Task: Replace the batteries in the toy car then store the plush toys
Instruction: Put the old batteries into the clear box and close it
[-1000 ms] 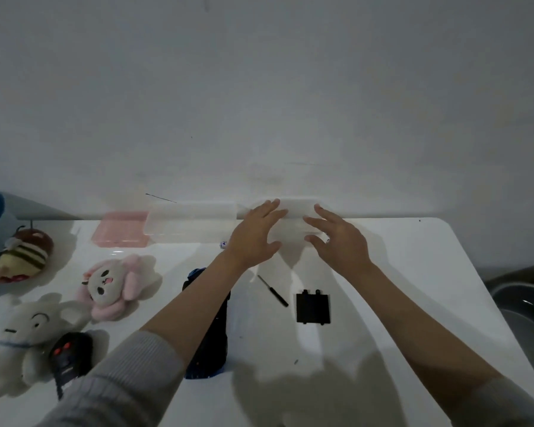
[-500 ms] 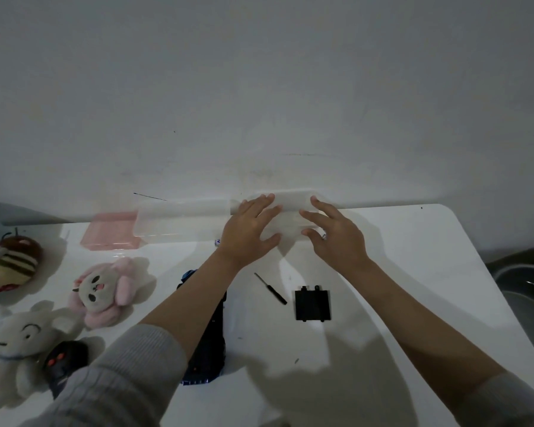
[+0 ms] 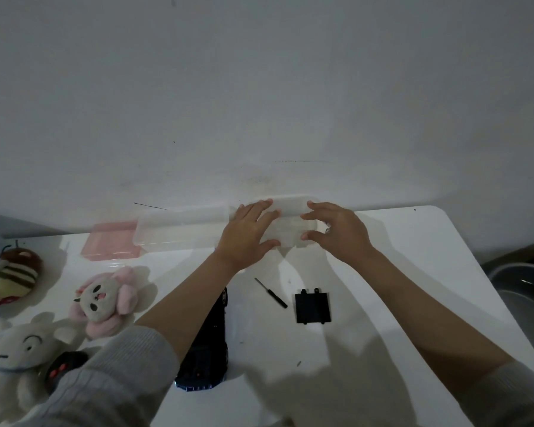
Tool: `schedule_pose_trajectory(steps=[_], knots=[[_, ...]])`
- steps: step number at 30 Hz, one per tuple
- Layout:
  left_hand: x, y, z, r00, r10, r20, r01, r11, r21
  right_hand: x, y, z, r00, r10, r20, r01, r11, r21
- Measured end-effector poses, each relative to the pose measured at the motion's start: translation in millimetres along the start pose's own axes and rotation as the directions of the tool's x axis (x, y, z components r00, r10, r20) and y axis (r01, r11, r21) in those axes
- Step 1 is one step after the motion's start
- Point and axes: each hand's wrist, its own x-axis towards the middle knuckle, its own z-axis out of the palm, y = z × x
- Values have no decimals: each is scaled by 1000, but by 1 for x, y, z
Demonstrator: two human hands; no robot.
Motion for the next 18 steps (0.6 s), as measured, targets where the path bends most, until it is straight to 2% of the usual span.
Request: schedule_pose_trajectory(steps=[3,6,12,16,18], knots=[[0,-2,-4,999,30,13,-30,998,49,5,0,-7,999,35,-19,-32,988,148],[3,-2,-6,1000,26,-11,-25,998,60,10,-6,-14,991,33,-131,0,969,246],[-2,2,-8,977,43,-208,-5,984,179,29,-25,-19,925,88,-371,45,941,336],[1,3,-13,975,-52,-216,95,977,192,35,-31,-8,855,218,-470,29,885,464],[4,3,-14,976,-84,-199,123,974,190,31,-29,4,850,171,-499,84,890,449]])
